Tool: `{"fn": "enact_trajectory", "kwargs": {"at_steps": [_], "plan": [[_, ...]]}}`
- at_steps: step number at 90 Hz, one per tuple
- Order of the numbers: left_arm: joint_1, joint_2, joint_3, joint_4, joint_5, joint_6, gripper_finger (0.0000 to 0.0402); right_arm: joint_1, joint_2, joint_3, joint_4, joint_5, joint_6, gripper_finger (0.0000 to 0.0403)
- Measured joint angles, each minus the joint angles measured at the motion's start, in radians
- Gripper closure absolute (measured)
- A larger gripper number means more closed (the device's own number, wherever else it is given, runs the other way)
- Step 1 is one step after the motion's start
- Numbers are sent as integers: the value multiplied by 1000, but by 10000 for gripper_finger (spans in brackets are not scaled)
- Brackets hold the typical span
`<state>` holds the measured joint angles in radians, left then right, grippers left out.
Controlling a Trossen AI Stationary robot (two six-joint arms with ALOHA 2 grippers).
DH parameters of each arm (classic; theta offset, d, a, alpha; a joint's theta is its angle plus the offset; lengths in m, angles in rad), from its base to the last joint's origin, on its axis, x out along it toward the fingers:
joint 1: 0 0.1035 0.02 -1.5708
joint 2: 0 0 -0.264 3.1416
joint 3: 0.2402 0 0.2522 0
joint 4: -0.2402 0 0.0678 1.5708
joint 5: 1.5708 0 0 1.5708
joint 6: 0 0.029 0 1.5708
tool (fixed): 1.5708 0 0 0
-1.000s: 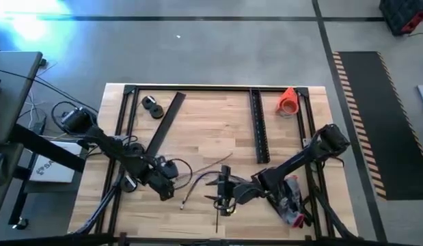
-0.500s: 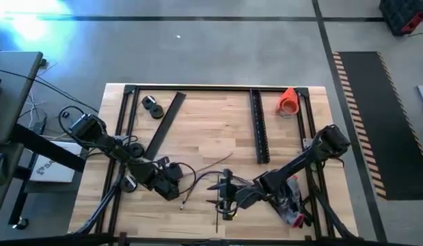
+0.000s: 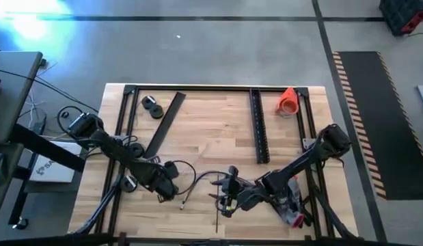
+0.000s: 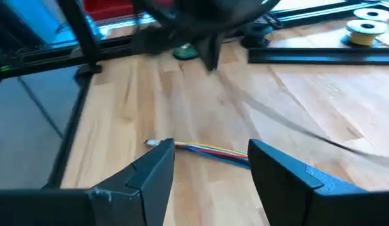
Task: Ziptie cables
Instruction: Wrap the black zip tie on the cables
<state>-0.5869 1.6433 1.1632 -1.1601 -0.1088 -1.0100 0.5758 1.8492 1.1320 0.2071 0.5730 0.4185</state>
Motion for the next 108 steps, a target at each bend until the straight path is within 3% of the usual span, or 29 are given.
{"fn": "enact_trajectory", "kwargs": {"at_steps": [14, 31, 49, 71, 86, 108], "plan": [[-1, -3, 160, -72, 71, -11, 401, -47, 22, 0, 58, -171, -136, 215], [6, -2, 218, -49, 139, -21, 401, -109, 96, 22, 226, -316, -355, 215], [6, 6, 220, -35, 159, -27, 401, -199, 205, 196, 189, -406, -497, 215], [-1, 10, 220, -20, 152, -26, 401, -275, 358, 443, 18, -629, -513, 215], [-13, 12, 220, -26, 152, -28, 402, -281, 436, 548, 2, -657, -533, 235], [-23, 14, 219, -25, 136, -41, 401, -278, 475, 590, 0, -646, -531, 320]]}}
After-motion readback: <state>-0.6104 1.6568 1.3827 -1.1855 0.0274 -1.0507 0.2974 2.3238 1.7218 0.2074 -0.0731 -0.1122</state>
